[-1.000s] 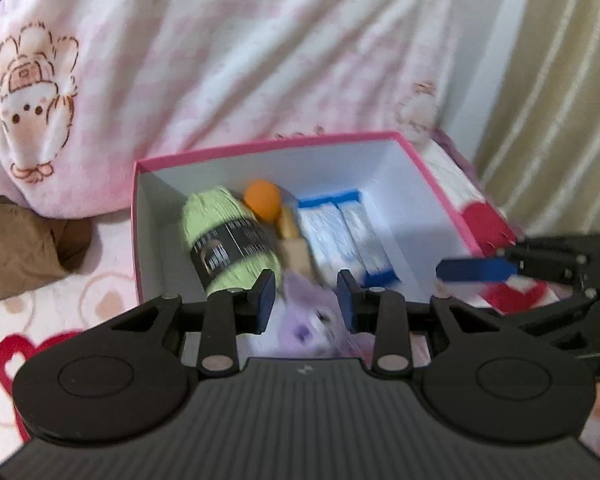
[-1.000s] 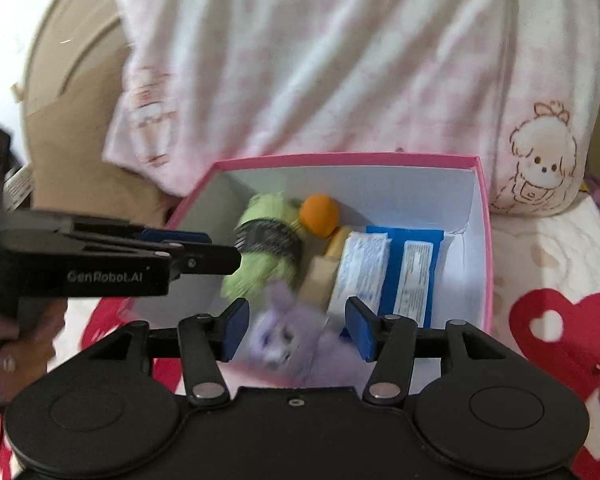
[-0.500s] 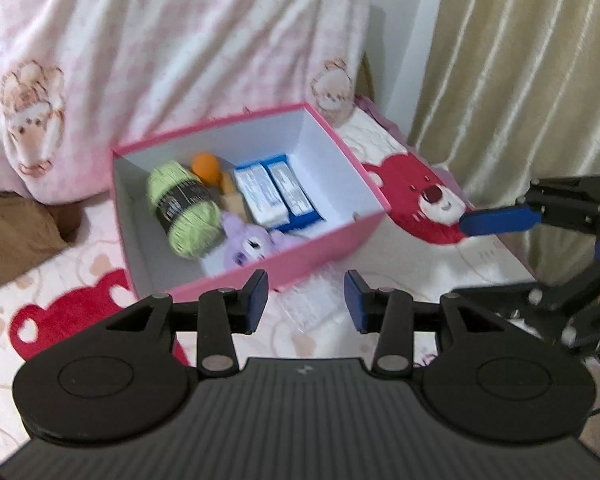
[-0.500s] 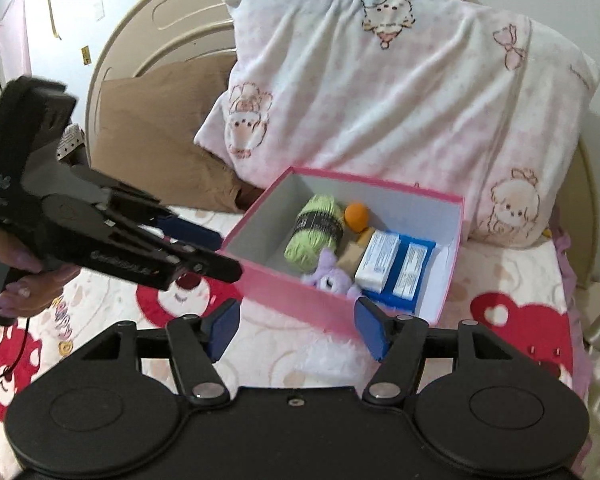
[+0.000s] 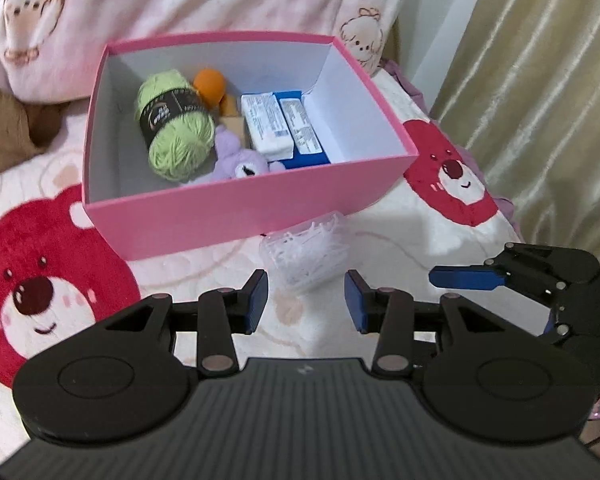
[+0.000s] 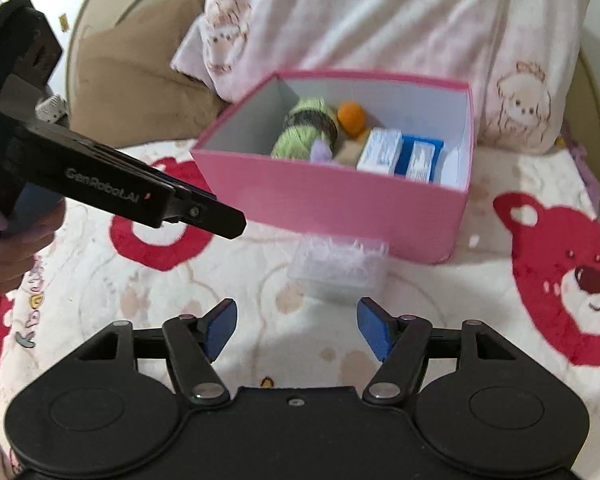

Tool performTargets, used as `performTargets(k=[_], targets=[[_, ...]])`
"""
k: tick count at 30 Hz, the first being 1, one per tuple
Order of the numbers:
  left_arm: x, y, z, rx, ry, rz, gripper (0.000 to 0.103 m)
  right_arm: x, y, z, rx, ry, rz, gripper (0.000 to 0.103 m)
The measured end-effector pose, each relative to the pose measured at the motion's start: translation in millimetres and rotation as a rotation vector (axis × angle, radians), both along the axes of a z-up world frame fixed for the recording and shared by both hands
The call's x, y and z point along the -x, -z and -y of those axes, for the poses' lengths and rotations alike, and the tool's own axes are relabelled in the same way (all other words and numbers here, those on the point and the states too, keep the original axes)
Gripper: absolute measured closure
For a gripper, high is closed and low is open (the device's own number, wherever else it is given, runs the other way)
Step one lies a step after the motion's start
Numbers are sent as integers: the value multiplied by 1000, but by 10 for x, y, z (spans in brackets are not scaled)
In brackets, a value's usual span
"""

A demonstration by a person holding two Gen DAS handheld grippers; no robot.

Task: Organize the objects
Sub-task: 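Withdraw both grippers and move toward the clear floss-pick box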

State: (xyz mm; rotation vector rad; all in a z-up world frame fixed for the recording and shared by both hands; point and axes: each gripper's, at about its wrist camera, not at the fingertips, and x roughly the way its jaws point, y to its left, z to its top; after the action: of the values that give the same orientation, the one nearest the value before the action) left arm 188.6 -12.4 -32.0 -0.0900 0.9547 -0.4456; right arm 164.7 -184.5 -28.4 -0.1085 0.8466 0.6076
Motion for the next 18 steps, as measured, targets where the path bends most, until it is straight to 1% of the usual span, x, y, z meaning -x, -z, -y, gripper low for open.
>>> performTargets(k=[2,3,4,6,8,10,11,12,13,14,15,17,18], targets=[[16,49,5,-8,-16,18,62,9,38,-103,53,-9,33,30],[29,62,10,-10,-16,27,62,11,62,-175,103,-15,53,30],[30,68,10,-1,-10,30,62,9,87,-245,154,-33,70,30],[33,93,4,16,-18,30,62,3,122,-335,199,-72,95,30],[22,139,5,25,-21,27,62,-44,144,-370,186,-73,89,28],[2,195,9,27,-31,32,62,-101,198,-359,141,-31,111,25],[-13,225,16,25,-34,35,62,-105,248,-347,130,6,145,25],[-23,257,24,22,-37,42,62,-87,320,-324,133,66,194,24],[-35,289,33,20,-41,51,62,-71,405,-302,159,136,226,24],[-48,319,36,21,-43,57,62,-77,468,-290,191,163,224,24],[-66,353,38,25,-45,58,62,-91,517,-274,206,159,209,24],[-114,431,28,42,-55,46,62,-150,567,-223,187,149,167,24],[-138,475,26,51,-60,37,62,-182,583,-195,161,163,153,24]])
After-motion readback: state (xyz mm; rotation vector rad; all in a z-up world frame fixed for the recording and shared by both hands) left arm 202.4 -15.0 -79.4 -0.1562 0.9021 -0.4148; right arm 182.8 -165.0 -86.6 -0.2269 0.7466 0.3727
